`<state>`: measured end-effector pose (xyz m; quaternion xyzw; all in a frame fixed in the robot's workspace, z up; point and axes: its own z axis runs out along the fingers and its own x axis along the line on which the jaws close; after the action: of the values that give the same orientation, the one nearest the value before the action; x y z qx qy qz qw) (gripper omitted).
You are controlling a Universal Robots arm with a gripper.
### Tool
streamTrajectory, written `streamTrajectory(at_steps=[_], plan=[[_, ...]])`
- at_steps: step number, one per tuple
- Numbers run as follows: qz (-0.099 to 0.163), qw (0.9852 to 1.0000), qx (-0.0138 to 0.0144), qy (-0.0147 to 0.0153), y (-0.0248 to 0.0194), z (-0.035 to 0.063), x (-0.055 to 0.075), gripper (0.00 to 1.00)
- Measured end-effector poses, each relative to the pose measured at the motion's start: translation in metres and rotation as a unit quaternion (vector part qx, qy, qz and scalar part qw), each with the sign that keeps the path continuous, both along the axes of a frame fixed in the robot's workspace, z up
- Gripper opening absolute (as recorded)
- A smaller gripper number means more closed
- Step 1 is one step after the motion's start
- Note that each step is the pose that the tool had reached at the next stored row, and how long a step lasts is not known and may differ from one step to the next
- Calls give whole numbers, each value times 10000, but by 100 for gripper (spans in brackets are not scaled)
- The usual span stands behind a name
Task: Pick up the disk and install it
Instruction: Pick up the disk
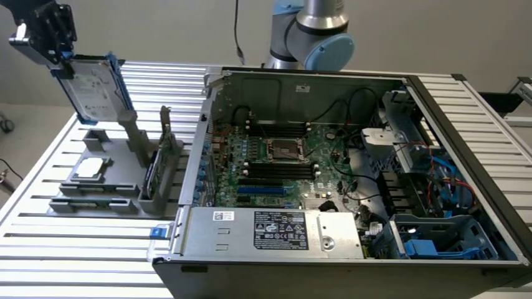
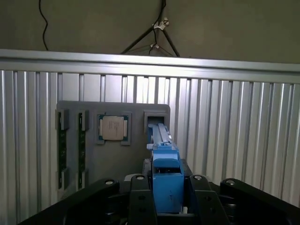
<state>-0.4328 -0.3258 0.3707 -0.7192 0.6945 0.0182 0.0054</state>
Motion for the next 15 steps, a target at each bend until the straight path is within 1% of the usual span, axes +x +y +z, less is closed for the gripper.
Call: streamTrajectory(at_steps=[5,8,10,15], plan=[[1,10000,2,-1,-6,174,15,33],[1,10000,10,0,-16,269,72,33],[0,10000,18,-1,-28,333,125,33],[1,10000,51,0,-82,488,277,33]])
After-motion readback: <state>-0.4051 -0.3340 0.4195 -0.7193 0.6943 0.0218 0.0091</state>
